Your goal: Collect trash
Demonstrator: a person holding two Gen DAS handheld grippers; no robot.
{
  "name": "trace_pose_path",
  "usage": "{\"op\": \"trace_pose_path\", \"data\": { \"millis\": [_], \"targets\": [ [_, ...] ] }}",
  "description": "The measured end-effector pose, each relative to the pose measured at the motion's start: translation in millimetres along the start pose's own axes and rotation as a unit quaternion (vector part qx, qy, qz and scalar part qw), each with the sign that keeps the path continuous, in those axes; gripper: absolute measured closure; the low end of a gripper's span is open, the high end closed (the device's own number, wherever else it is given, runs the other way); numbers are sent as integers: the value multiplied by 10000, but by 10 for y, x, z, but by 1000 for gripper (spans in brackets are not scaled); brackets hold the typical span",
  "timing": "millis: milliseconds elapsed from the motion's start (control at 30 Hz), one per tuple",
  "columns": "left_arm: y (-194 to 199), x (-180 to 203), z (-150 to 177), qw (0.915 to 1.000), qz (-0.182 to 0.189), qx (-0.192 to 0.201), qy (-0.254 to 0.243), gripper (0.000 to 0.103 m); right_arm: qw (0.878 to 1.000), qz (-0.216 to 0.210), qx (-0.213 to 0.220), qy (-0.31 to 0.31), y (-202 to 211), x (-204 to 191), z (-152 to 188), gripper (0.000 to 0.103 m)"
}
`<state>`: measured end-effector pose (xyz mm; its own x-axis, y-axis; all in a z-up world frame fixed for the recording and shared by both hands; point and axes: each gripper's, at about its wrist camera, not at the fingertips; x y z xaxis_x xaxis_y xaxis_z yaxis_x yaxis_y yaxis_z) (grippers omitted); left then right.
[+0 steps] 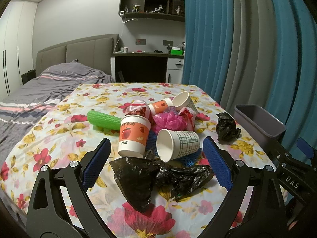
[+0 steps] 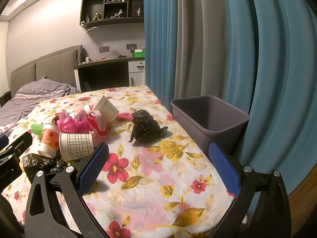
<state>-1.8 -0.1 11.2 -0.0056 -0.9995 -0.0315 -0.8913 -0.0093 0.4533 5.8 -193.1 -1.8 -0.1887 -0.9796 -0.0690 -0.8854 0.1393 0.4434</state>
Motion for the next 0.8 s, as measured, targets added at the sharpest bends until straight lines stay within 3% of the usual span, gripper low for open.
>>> {"op": "trace_pose_path", "data": {
  "millis": [800],
  "targets": [
    [4, -11, 7, 10000, 10, 11, 18, 11, 10000, -17, 36, -11, -11, 2, -21, 5]
  ]
}}
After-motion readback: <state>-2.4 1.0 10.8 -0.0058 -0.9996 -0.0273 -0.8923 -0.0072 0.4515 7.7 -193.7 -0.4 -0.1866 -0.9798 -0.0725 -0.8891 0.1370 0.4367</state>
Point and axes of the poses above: each gripper's, at about its wrist camera, not at the fingertips, and y roughly against the way its jaws point, x to its right, z to its underside, and after that the axes turned 5 degrees about -y, right-handed
